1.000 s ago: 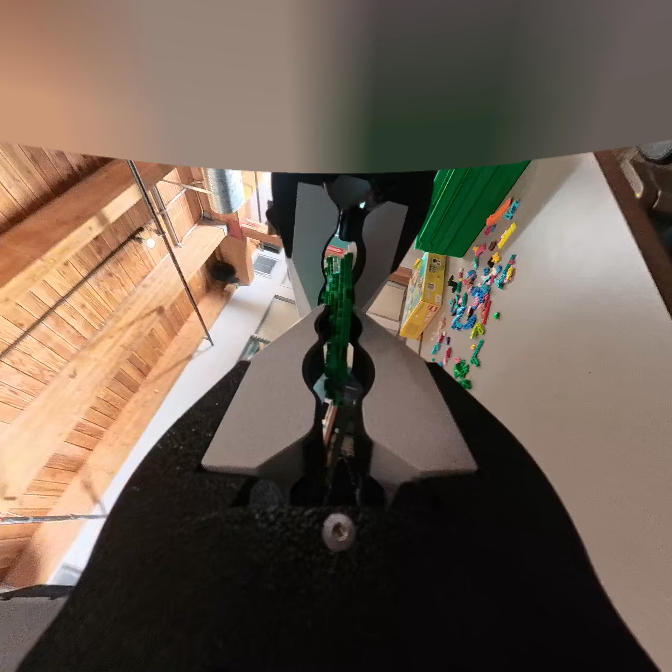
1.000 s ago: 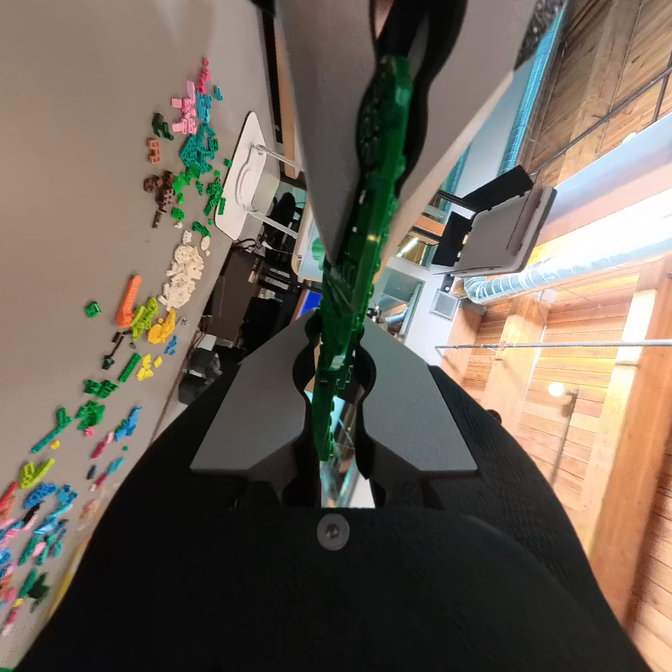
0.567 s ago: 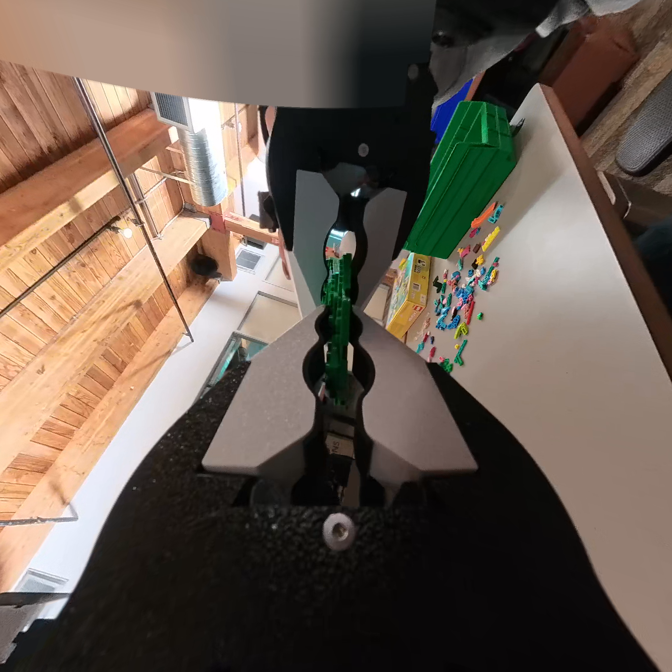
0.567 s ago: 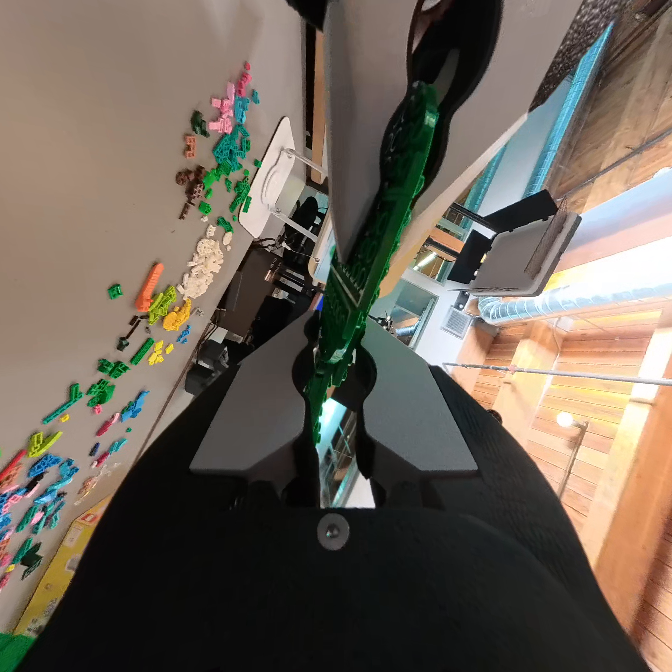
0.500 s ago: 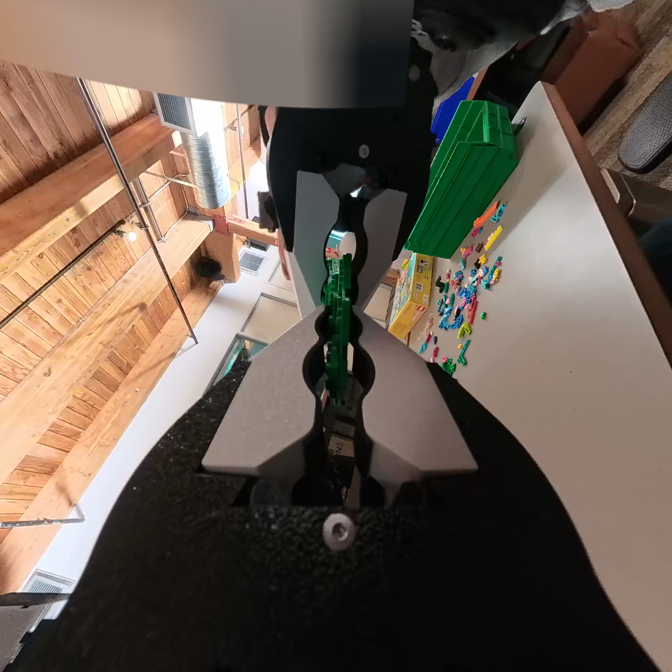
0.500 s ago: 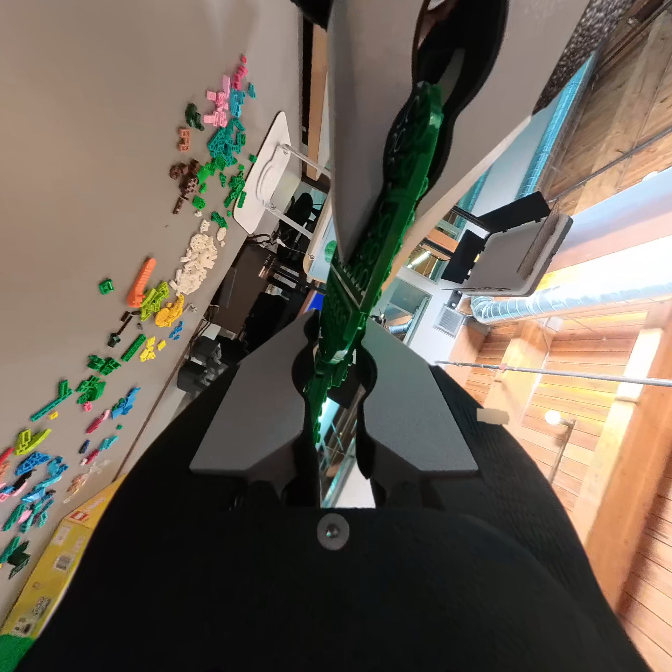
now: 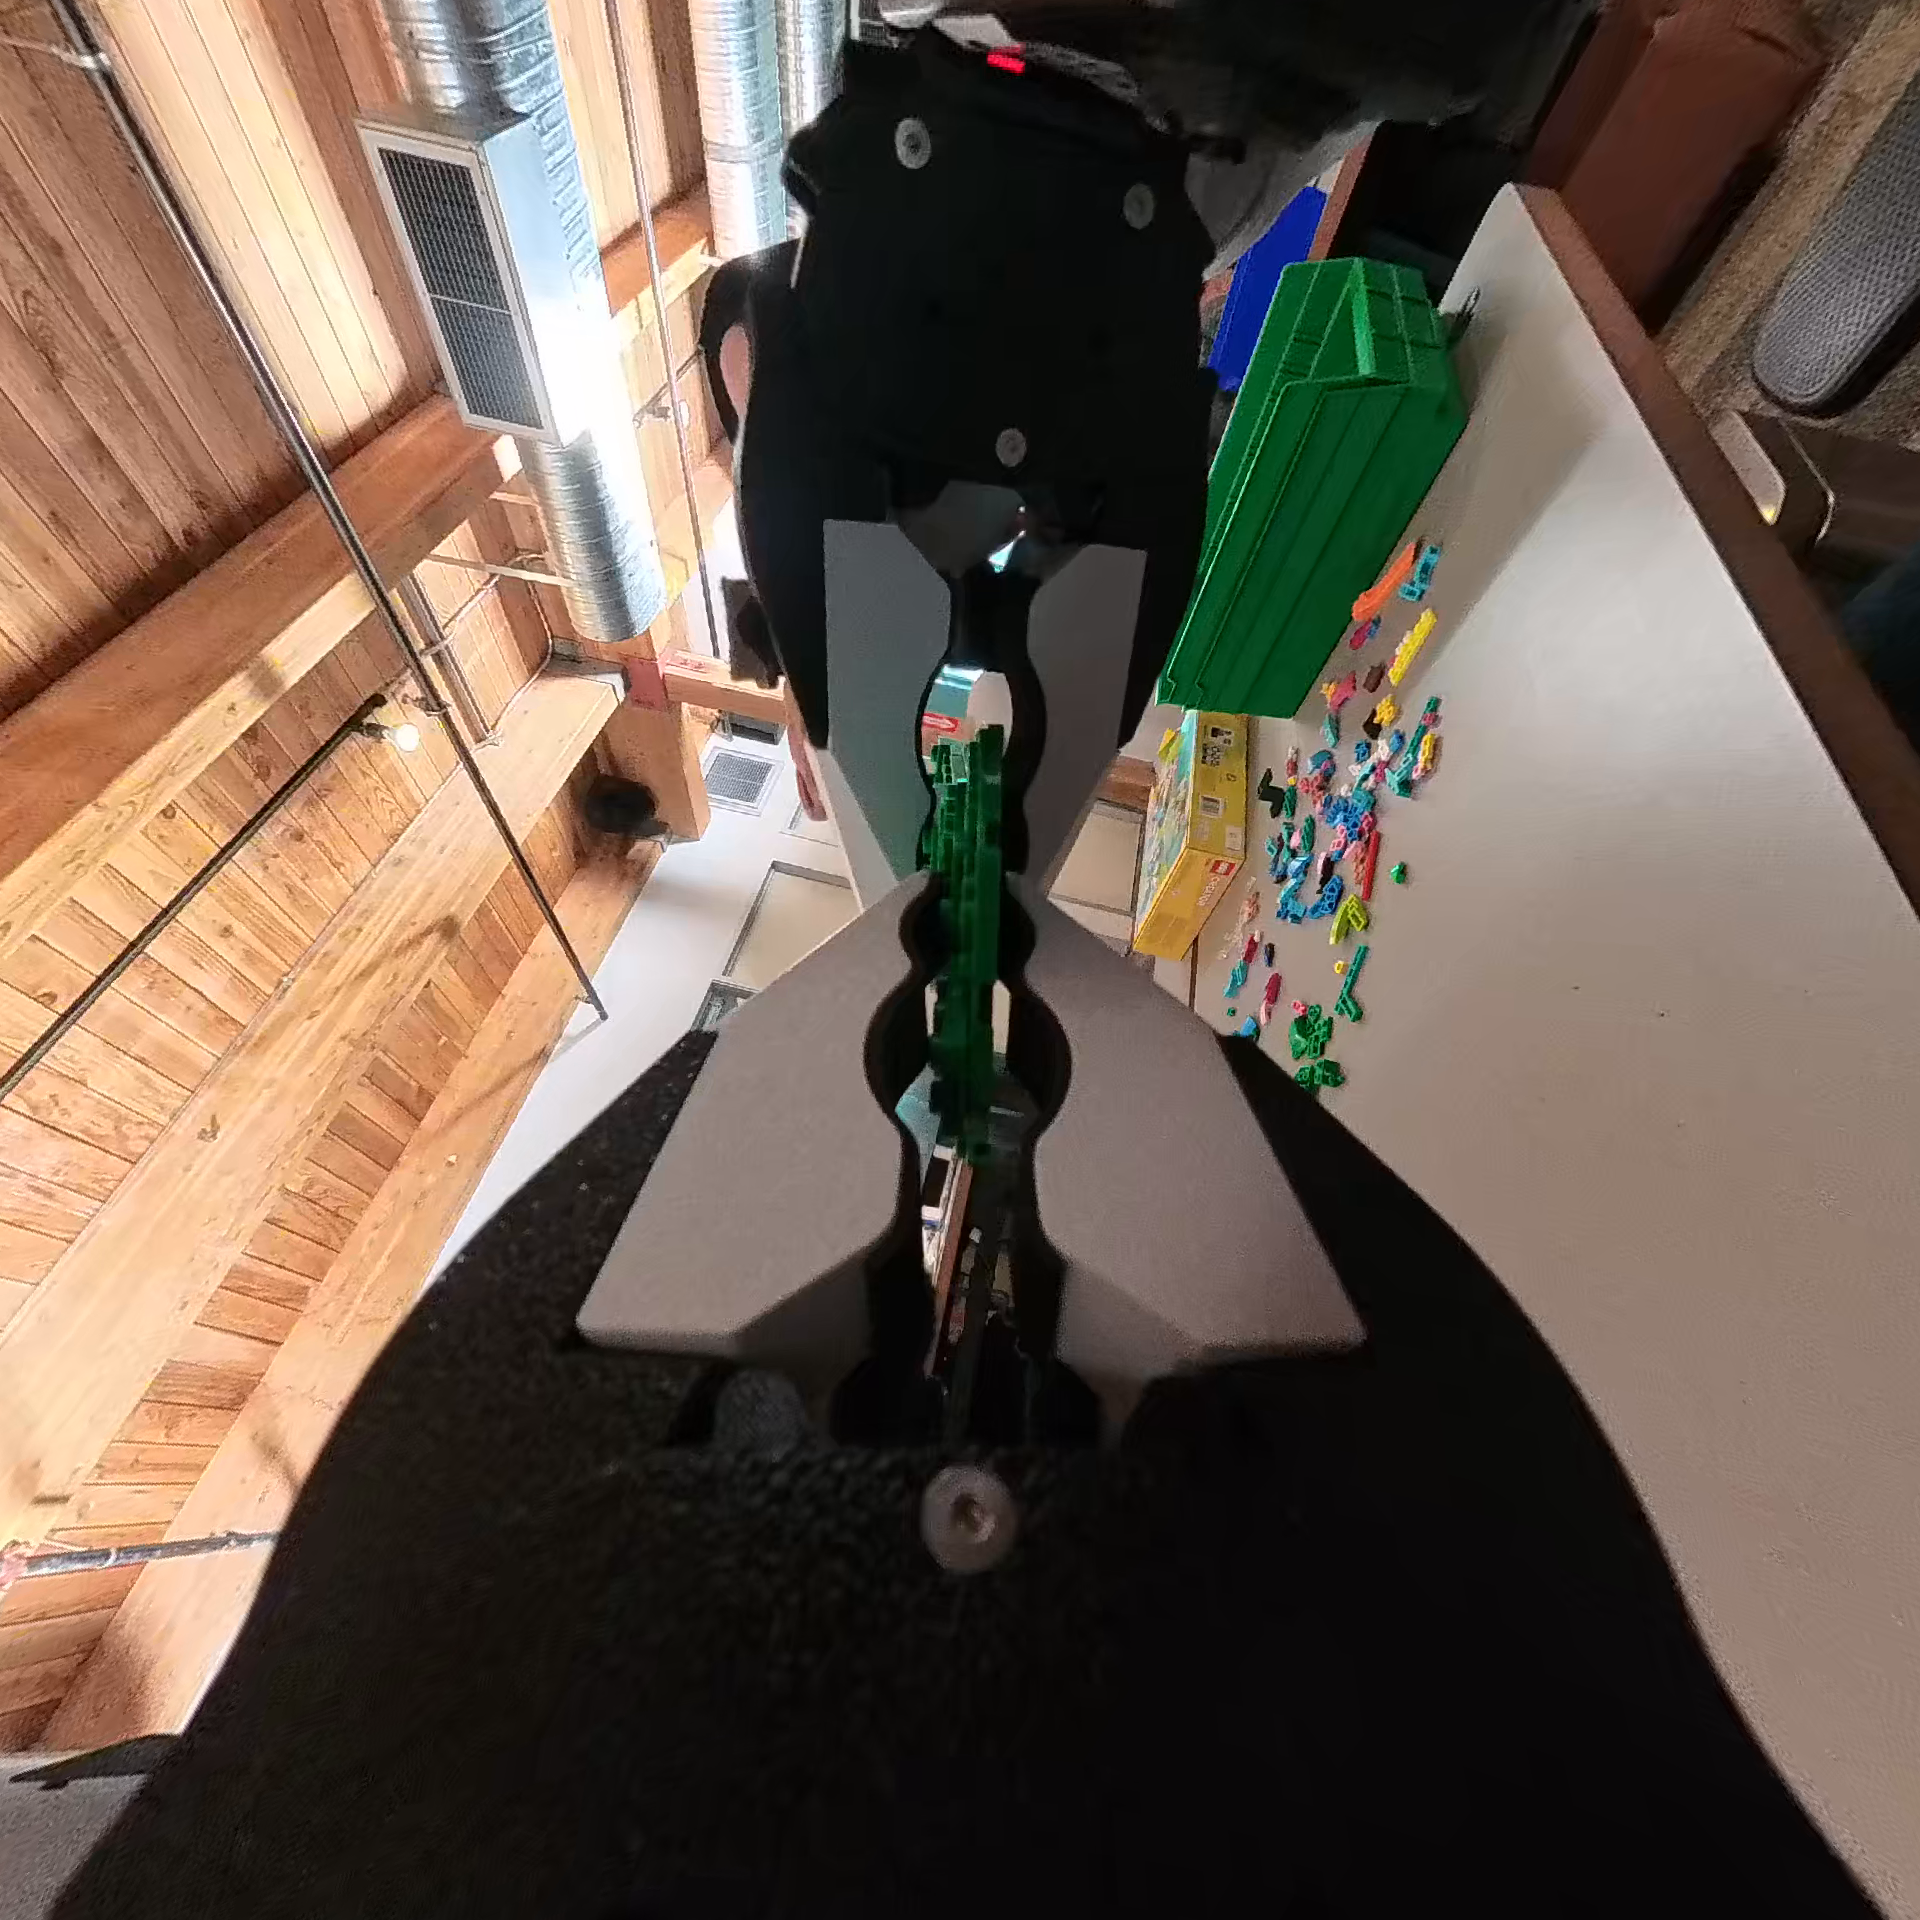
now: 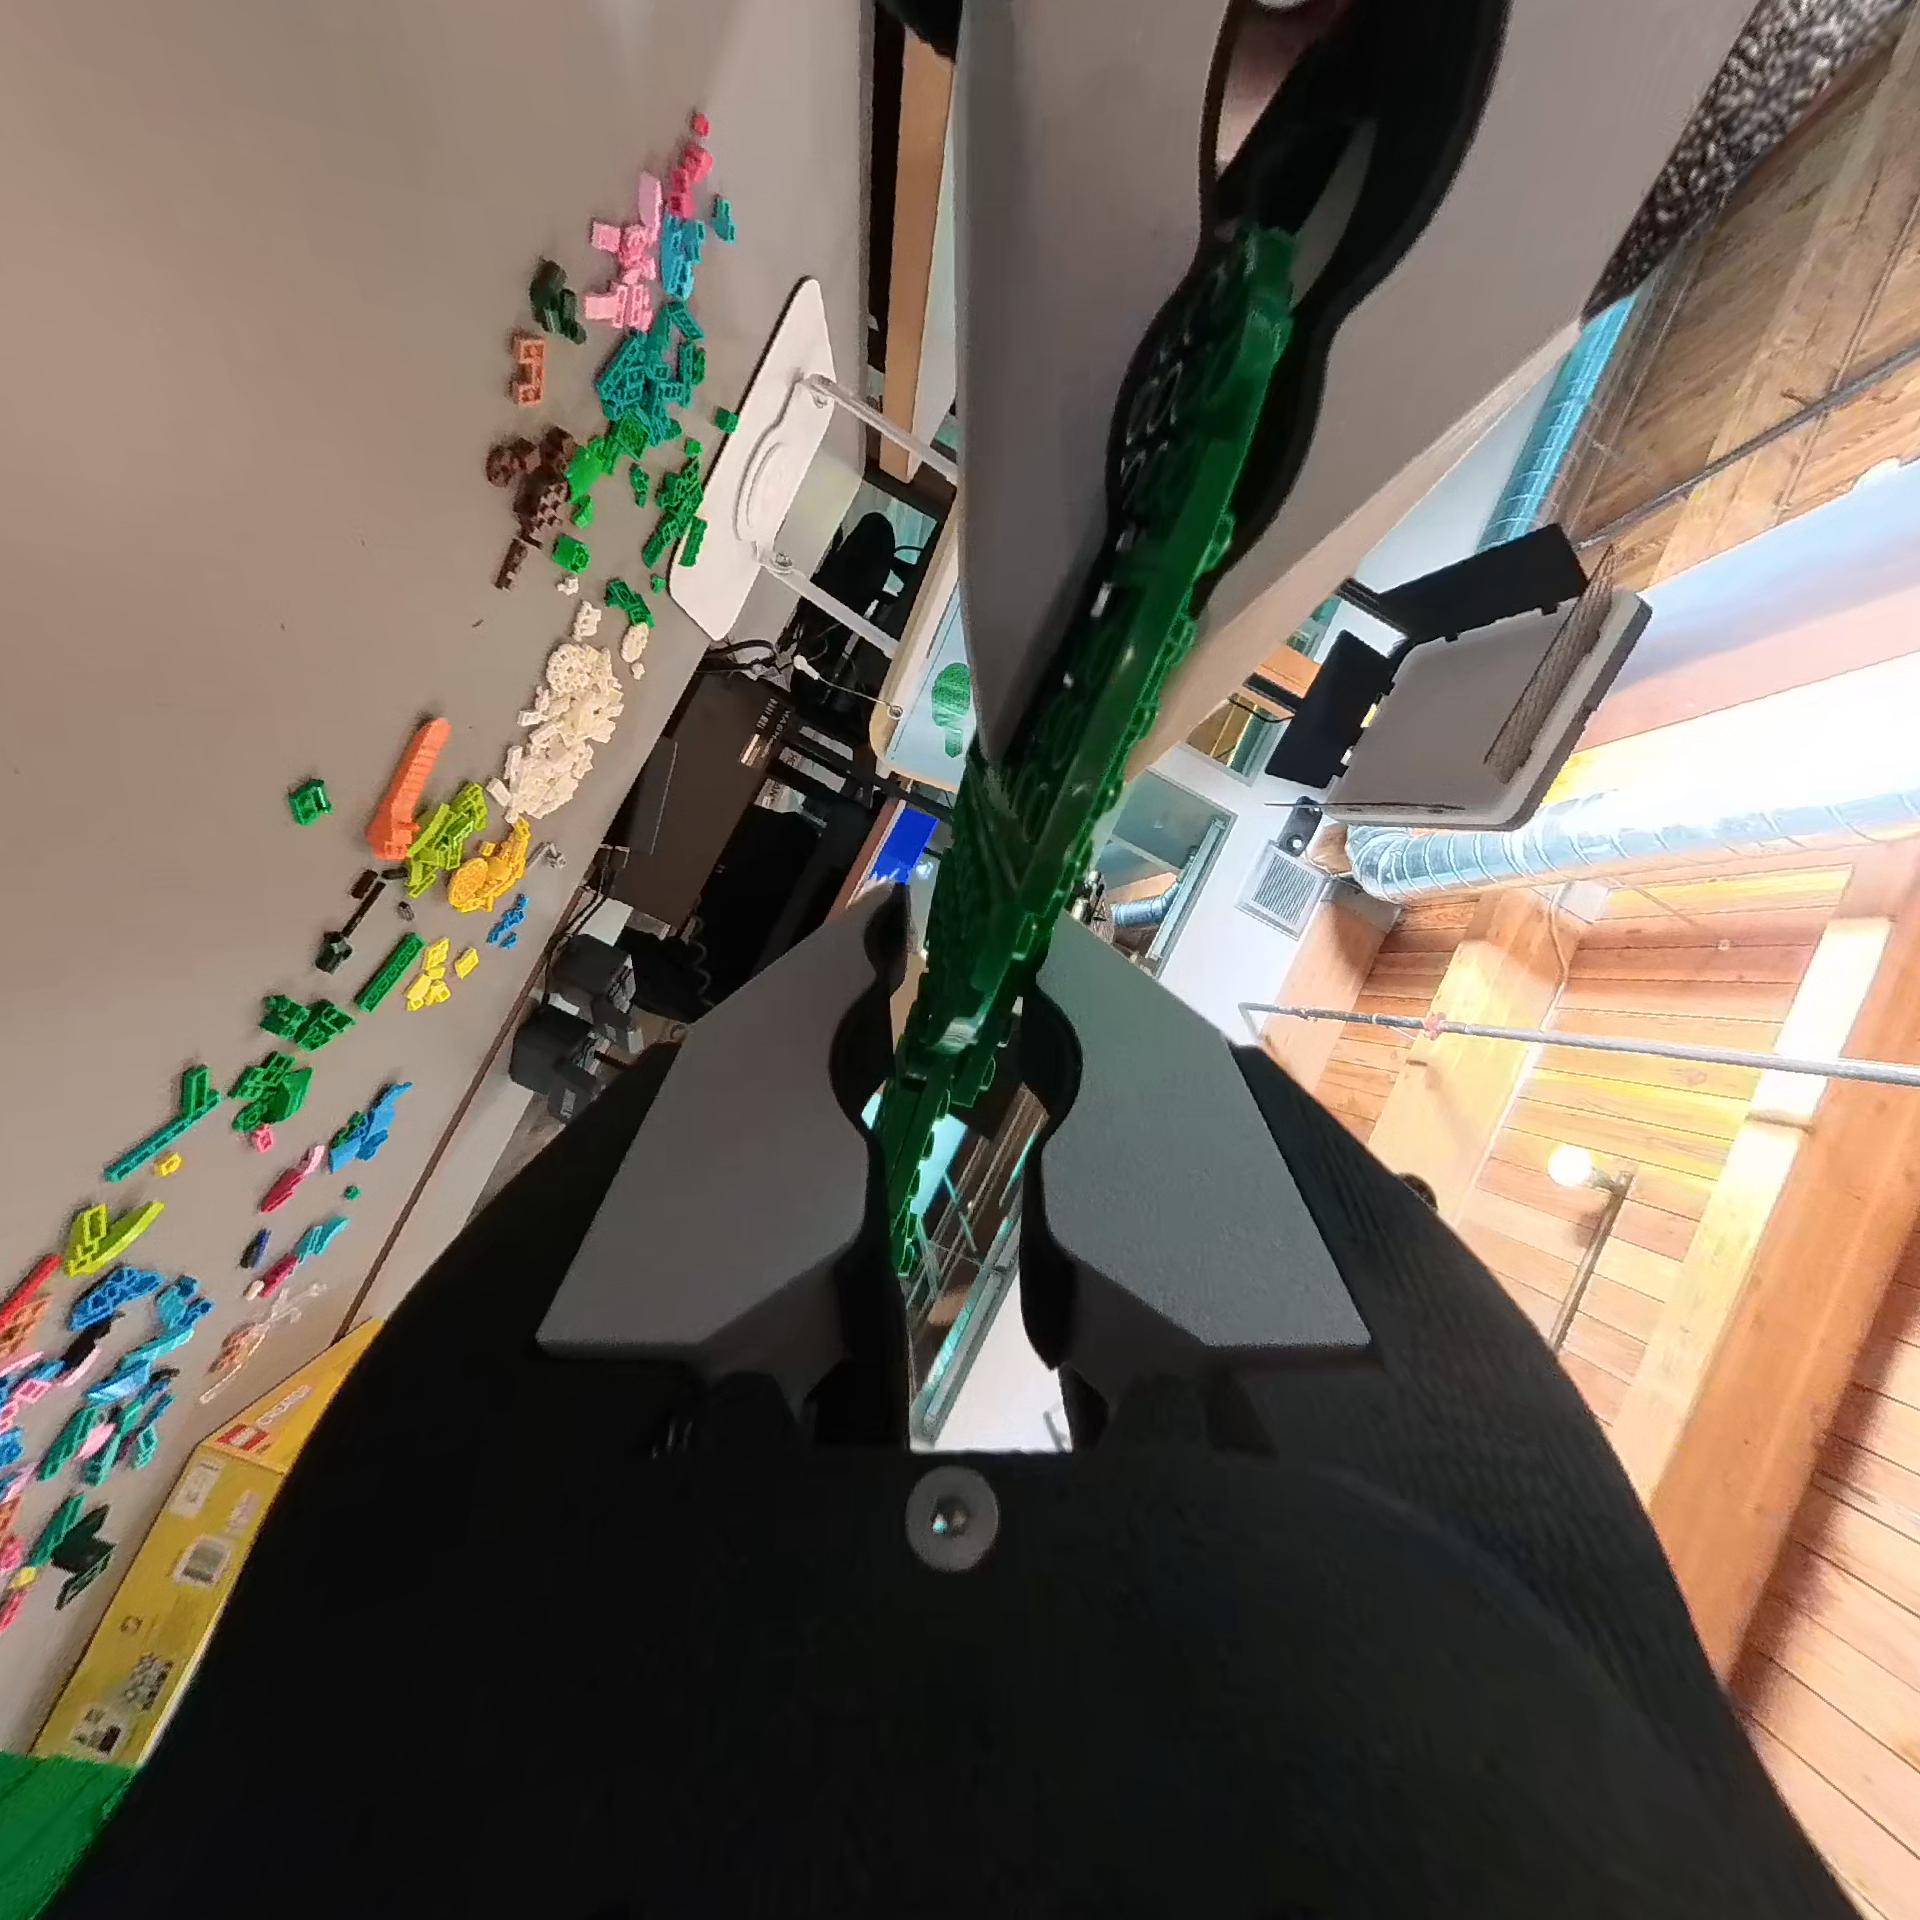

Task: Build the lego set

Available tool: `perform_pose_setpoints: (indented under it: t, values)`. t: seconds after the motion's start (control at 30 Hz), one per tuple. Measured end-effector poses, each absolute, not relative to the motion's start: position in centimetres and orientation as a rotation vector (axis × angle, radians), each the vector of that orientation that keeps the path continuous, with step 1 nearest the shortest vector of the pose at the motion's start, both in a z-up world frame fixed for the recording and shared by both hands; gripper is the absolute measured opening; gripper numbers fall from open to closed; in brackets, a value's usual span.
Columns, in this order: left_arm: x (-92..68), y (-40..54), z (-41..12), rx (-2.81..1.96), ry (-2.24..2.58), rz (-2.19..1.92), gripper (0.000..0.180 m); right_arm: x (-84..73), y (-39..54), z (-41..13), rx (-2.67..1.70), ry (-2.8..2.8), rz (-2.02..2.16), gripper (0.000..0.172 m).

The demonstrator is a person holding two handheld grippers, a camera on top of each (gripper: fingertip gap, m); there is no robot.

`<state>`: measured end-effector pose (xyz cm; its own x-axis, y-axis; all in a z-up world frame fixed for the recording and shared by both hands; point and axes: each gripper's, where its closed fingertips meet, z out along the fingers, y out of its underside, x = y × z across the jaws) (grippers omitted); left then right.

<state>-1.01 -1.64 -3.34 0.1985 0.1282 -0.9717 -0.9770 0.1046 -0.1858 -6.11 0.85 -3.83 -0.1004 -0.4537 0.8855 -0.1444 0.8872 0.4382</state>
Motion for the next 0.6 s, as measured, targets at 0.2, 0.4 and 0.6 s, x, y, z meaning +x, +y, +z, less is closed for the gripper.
perform_pose_setpoints:
  t: [0.2,0.4,0.6]
  values:
    - [-1.1,-1.7,-3.0,-1.112,0.989,1.076,0.004,-6.2,0.7,-3.0,0.462,-1.606,-0.297,0.013]
    - [-1.0,-1.5,-3.0,-1.119,0.987,1.081,0.004,-6.3,0.8,-2.8,0.509,-1.566,-0.323,0.01]
    - [-1.0,-1.5,-2.9,-1.126,0.966,1.022,0.005,-6.2,0.6,-2.6,0.559,-1.553,-0.306,0.01]
